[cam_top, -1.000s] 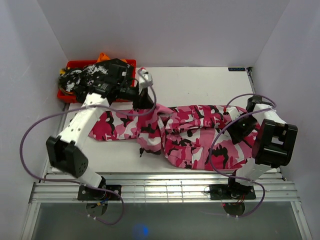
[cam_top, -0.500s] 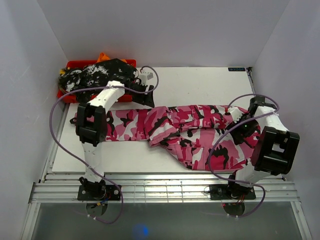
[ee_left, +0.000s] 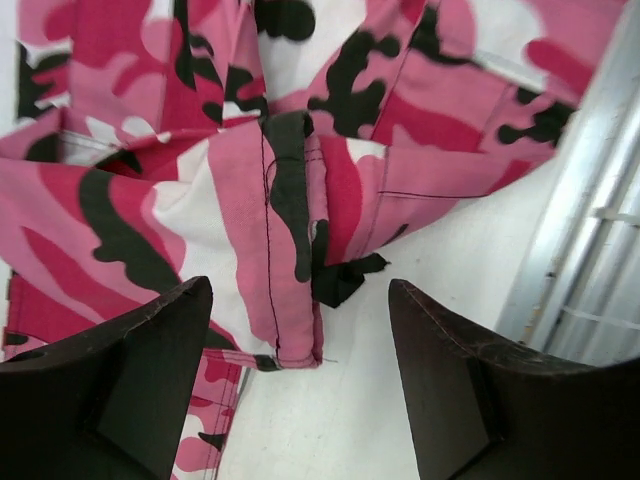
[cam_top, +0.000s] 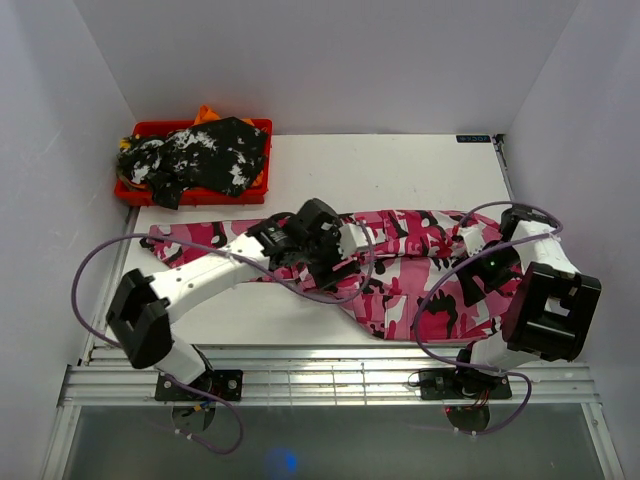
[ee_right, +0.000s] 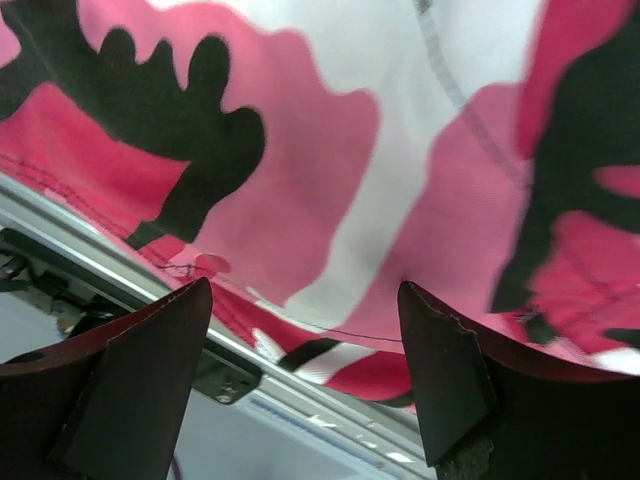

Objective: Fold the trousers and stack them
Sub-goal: Flatten the trousers out

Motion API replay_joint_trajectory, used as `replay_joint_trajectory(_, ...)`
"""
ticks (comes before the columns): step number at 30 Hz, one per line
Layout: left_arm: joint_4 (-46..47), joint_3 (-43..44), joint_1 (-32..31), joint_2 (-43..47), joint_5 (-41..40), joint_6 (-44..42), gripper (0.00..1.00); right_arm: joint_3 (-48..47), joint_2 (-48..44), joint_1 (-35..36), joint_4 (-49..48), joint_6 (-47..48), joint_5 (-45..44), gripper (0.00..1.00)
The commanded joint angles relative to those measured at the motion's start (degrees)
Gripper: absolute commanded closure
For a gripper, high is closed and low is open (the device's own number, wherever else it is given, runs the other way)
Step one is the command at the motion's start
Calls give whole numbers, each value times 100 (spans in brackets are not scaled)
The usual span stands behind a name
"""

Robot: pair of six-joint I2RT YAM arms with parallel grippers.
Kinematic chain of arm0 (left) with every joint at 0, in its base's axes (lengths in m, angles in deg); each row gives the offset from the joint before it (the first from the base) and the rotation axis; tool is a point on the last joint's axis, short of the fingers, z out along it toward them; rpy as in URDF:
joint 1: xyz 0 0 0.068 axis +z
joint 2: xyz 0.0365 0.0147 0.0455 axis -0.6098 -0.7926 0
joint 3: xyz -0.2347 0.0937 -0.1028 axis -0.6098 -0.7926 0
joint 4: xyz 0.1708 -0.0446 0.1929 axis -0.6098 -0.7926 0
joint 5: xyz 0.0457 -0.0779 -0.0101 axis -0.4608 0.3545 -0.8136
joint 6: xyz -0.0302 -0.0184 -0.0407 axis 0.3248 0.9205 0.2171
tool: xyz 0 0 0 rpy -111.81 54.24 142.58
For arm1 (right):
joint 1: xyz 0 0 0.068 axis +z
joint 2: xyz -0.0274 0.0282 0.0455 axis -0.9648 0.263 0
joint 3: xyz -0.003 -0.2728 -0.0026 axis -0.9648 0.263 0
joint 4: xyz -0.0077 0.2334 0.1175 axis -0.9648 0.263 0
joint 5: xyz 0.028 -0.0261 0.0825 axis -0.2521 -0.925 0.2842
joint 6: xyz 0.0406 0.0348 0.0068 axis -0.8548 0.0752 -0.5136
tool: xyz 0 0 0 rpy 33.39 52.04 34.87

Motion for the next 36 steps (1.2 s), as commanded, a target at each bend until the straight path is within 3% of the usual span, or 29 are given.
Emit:
replay_joint_trajectory(1,398,-112,-187,-360,-1114,2,18,296,-114,-43,55,-302,38,20)
replay_joint_trajectory(11,803,-68,-548,-1353,-2081,108,19,367,167,-122,-279,-346,-129,21)
replay_joint_trajectory(14,900,-86,-548,-1336,-2337,134,35,402,220,-130,-454,-320,-269,22)
replay_joint_trajectory(15,909,-69,-540,-1240,-2389,134,48,428,237,-122,-516,-311,-322,22)
replay_joint_trajectory(22,-38,536,-31,-398,-2049,178,100,902,299,-148,-1245,-22,-1059,24)
replay_joint_trajectory(25,-899,1019,820,-80,-1226,327,100,982,360,-166,-1491,40,-1287,25)
replay_joint_trajectory(29,-1980,1424,2610,359,-178,337,100,964,413,-183,-1641,67,-1342,25)
replay_joint_trajectory(36,-2667,1355,4969,878,711,-93,100,973,422,-210,-1799,163,-1535,25)
